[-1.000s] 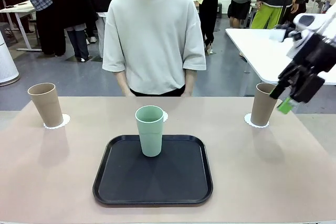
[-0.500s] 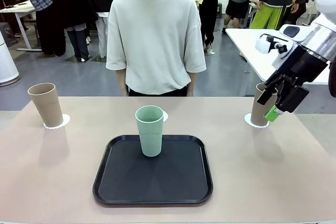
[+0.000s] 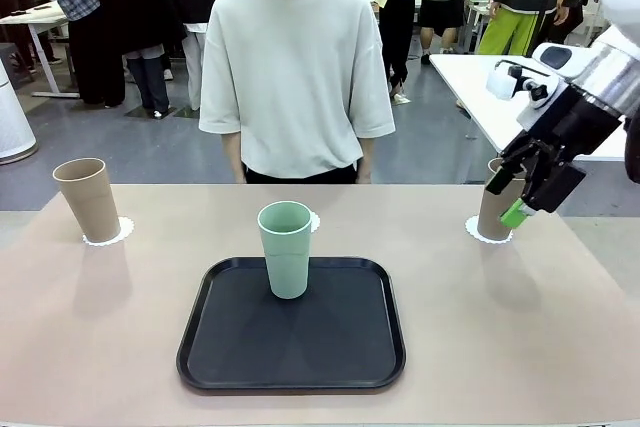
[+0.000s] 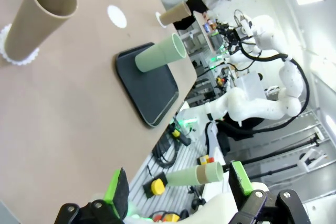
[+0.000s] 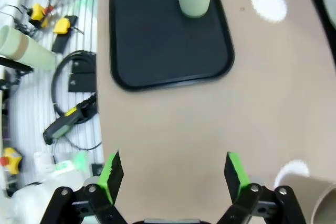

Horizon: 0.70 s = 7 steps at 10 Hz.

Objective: Place coasters on the table and set cups on them.
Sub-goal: Take one Reusable plastic cup from the Flat Tray and place it on a coaster set by the human.

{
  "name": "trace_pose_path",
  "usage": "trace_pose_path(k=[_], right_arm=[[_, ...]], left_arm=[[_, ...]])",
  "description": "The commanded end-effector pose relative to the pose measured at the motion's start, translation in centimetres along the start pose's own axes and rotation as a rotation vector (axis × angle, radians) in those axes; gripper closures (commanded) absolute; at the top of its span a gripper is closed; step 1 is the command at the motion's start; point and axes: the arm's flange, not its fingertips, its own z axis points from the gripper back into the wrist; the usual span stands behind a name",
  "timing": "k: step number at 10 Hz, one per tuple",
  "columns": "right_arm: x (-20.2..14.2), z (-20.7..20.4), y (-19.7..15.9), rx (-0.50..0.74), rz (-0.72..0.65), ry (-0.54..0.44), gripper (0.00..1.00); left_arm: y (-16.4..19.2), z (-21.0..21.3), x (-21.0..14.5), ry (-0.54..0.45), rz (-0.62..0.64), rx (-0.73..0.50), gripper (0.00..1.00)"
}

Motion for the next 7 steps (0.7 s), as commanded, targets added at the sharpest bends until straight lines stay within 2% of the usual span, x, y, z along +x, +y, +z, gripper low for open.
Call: trace_pose_path(k=[1,4,6,7], right_arm=[[1.2,-6.1,-1.8,0.008,0.165,-0.133,0.0],[2.5,-11.2,-2.8,-0.01,0.169,-0.291,0.0],[3.1,-13.5,-3.0,0.04,0.17,-0.406,0.0],[3.2,-15.0,-3.5,0.058,0.127,-0.469,0.0]], left_arm=[[-0.2,0.1,0.1,-0.005,0.017,0.013,0.0],[-0.2,0.1,0.1,-0.005,0.017,0.013,0.0],[-0.2,0.1,0.1,-0.005,0.017,0.013,0.0],[-0.2,0.1,0.1,-0.005,0.017,0.013,0.0]])
